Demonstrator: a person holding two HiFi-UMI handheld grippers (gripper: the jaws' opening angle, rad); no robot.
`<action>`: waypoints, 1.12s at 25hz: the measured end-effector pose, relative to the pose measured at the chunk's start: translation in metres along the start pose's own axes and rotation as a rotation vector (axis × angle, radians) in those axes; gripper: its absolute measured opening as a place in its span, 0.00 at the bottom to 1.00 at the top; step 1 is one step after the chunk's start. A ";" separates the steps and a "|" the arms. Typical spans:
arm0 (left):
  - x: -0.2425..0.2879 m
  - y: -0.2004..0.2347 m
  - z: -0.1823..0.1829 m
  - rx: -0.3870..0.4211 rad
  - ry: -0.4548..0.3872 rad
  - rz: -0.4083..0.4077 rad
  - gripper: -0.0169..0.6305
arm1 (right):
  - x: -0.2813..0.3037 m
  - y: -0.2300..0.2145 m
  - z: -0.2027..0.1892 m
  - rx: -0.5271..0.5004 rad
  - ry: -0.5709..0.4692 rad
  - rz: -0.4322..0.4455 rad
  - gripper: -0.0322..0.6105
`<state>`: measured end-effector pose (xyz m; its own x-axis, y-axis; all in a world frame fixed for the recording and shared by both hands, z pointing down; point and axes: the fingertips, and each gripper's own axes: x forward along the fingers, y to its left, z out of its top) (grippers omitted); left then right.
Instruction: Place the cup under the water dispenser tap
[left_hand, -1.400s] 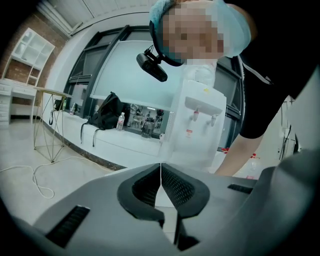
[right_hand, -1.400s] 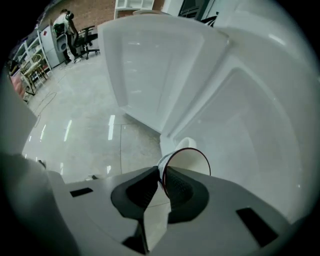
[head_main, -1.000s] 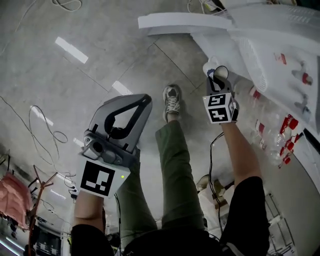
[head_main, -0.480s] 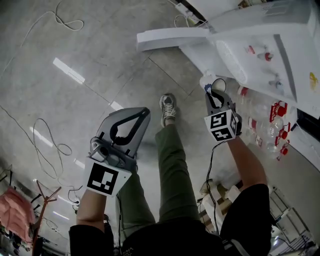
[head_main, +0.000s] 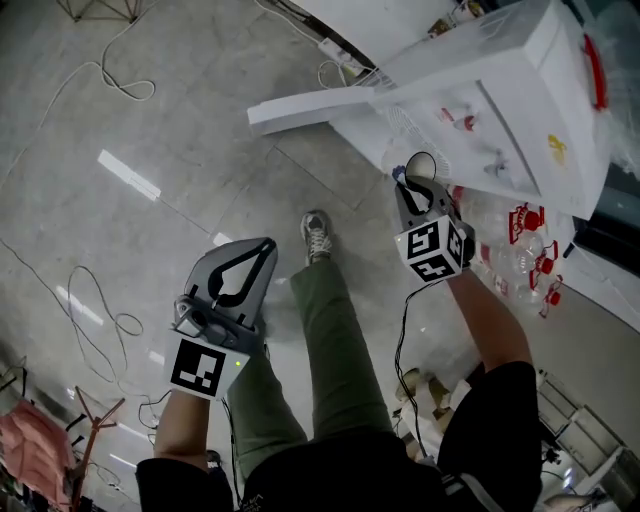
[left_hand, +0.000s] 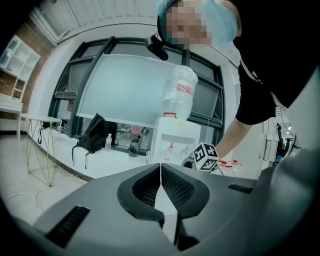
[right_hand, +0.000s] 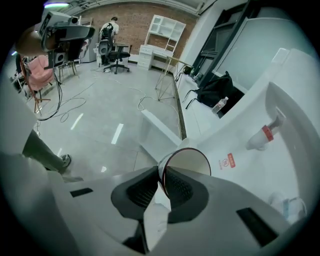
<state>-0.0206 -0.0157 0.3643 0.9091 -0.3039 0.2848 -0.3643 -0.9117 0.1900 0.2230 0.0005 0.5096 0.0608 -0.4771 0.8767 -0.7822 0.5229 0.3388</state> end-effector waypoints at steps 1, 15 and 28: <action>0.002 0.001 0.005 -0.002 -0.003 0.004 0.06 | 0.000 -0.007 0.001 -0.006 0.005 -0.004 0.16; 0.049 0.012 0.029 -0.046 -0.030 0.075 0.06 | 0.043 -0.072 -0.009 -0.095 0.073 -0.007 0.16; 0.052 0.021 0.015 -0.083 -0.017 0.117 0.06 | 0.065 -0.080 -0.012 -0.136 0.142 0.024 0.16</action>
<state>0.0224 -0.0550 0.3691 0.8623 -0.4123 0.2941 -0.4831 -0.8439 0.2334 0.2971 -0.0637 0.5433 0.1372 -0.3638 0.9213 -0.6944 0.6280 0.3514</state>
